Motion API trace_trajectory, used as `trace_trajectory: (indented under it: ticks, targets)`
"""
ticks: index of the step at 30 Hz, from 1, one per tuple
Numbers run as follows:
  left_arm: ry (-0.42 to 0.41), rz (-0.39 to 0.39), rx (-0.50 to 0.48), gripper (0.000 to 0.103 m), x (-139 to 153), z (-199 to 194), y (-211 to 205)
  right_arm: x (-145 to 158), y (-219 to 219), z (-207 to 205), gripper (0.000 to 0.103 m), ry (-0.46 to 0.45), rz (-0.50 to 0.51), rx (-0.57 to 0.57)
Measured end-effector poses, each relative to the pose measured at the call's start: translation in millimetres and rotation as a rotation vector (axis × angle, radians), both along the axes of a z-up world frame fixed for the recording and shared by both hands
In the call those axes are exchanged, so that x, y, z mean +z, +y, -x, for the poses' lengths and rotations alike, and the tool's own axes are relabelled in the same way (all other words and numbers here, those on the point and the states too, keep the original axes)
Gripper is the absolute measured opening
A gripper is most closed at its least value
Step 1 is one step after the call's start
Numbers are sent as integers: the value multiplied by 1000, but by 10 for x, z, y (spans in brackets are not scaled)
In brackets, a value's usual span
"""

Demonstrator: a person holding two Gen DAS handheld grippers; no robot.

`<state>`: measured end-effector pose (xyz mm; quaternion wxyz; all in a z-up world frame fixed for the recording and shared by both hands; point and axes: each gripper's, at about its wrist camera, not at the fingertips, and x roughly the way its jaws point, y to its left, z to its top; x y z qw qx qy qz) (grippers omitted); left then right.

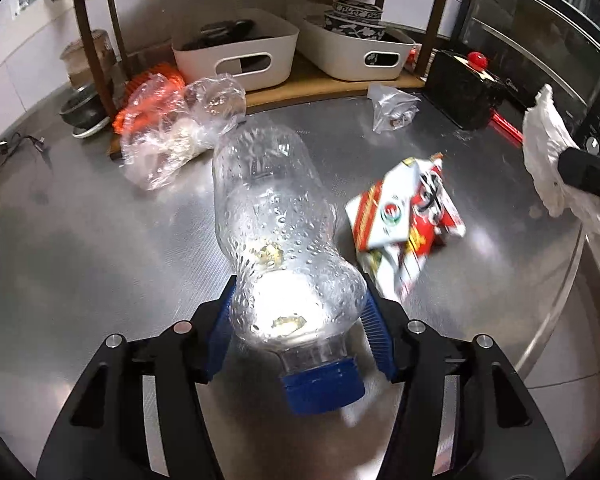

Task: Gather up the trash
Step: 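Grasp the clear bottle with the left tool while the right tool grasps a white tissue, then carry bottle and tissue over the bin and open both tools to drop them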

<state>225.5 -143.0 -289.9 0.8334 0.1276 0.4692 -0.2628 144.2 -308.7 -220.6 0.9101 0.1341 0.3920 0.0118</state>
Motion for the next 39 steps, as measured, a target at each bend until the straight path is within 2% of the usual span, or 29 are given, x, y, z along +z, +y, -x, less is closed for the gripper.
trace_trajectory:
  ticks: [5,16,26,31,39]
  targets:
    - [-11,-6,10,55,112,321,213,-35,189,170,15,4,-12,33]
    - [-19,-12,57,54,265,1413,900,-296,836,671,15,65,-45,160]
    - [-8,35,71,54,368,2239,1305,-504,1107,1218,15,119,-41,204]
    - [31,37,64,55,191,2479,1399,-802,1206,1384,15,191,-45,214]
    - [177,25,107,55,-554,2558,1500,-1395,1331,1454,15,308,-36,201]
